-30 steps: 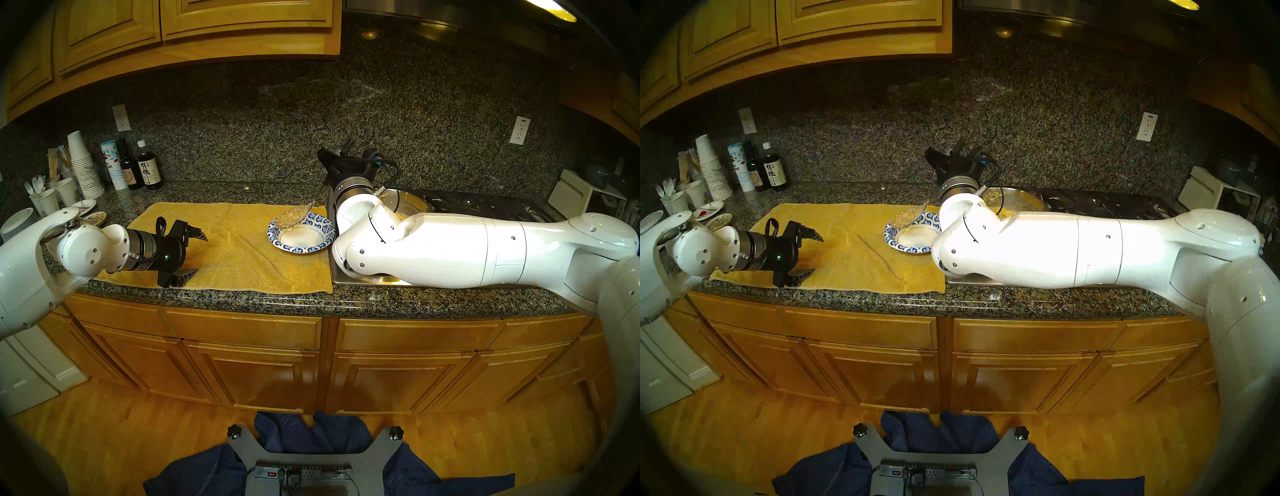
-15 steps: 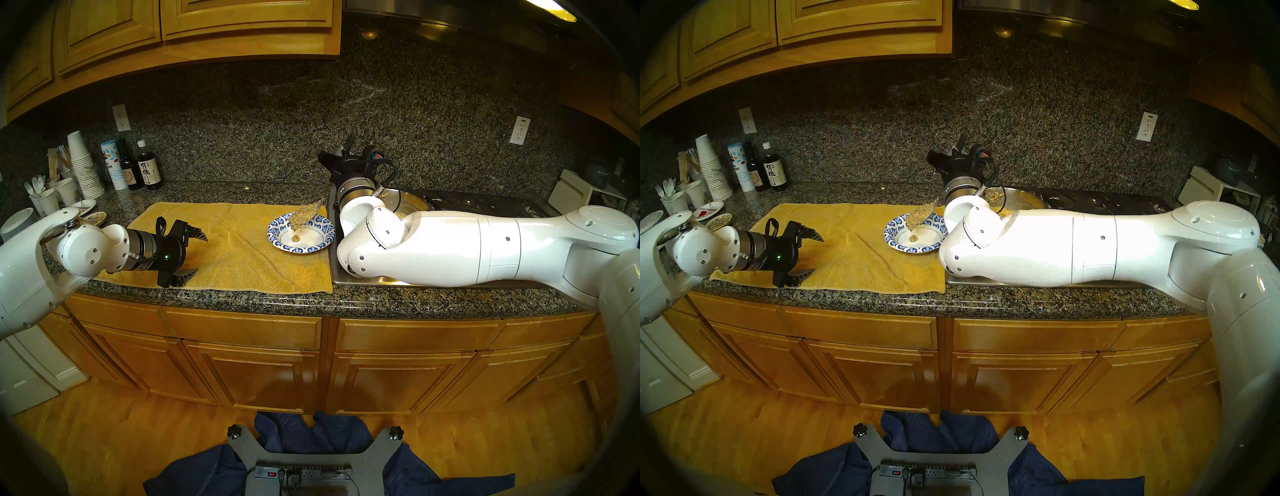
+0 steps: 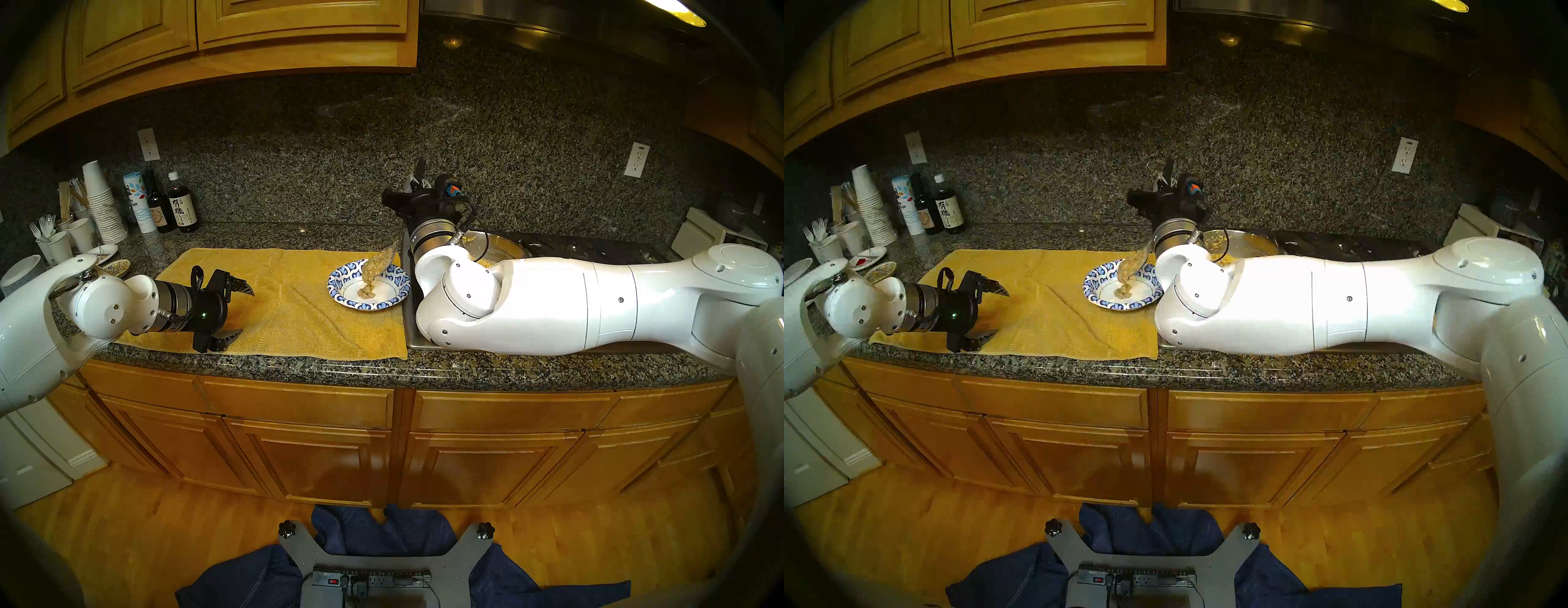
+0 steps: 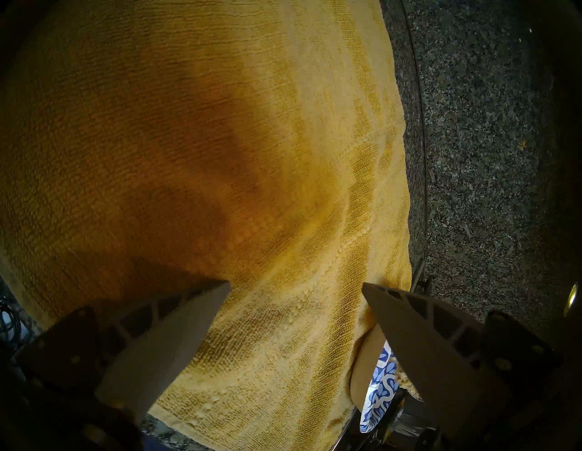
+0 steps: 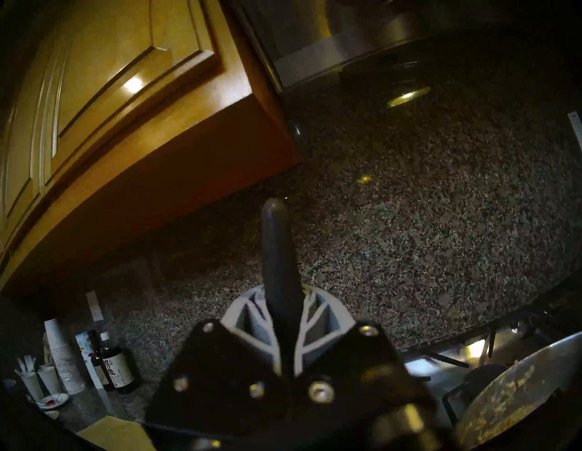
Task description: Scoop oatmeal into bowl
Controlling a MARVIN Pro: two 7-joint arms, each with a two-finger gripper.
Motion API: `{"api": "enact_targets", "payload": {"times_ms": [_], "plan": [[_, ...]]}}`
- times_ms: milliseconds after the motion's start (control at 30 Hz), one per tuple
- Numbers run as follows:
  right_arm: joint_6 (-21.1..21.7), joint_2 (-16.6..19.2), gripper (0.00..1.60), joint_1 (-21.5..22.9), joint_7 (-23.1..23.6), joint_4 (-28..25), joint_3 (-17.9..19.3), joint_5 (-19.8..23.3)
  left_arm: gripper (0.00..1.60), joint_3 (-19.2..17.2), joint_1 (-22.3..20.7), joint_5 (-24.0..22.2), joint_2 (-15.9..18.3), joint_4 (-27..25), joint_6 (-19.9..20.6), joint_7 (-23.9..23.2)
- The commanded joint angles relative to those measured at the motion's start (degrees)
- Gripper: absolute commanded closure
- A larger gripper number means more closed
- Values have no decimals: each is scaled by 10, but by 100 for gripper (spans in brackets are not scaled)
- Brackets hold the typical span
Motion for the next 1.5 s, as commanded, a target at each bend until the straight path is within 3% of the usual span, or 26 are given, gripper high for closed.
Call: {"api": "enact_targets", "payload": {"times_ms": [0,600,933,1133,1467], "plan": [[26,-5,160,42,-63,-2,2,-76,0,-1,-1,1,-1,1,0,0],[151,-12,160,39,-171,-23,-24,-257,0,-1,-1,1,-1,1,0,0],[209,-35,160,-15,-236,-22,19,-332,0,-1,-1,1,-1,1,0,0],[238,-45,160,-47,-242,-7,44,-376,0,-1,-2,1,-1,1,0,0],[259,-57,160,-82,-242,6,75,-410,0,-1,-2,1,-2,1,0,1]]}}
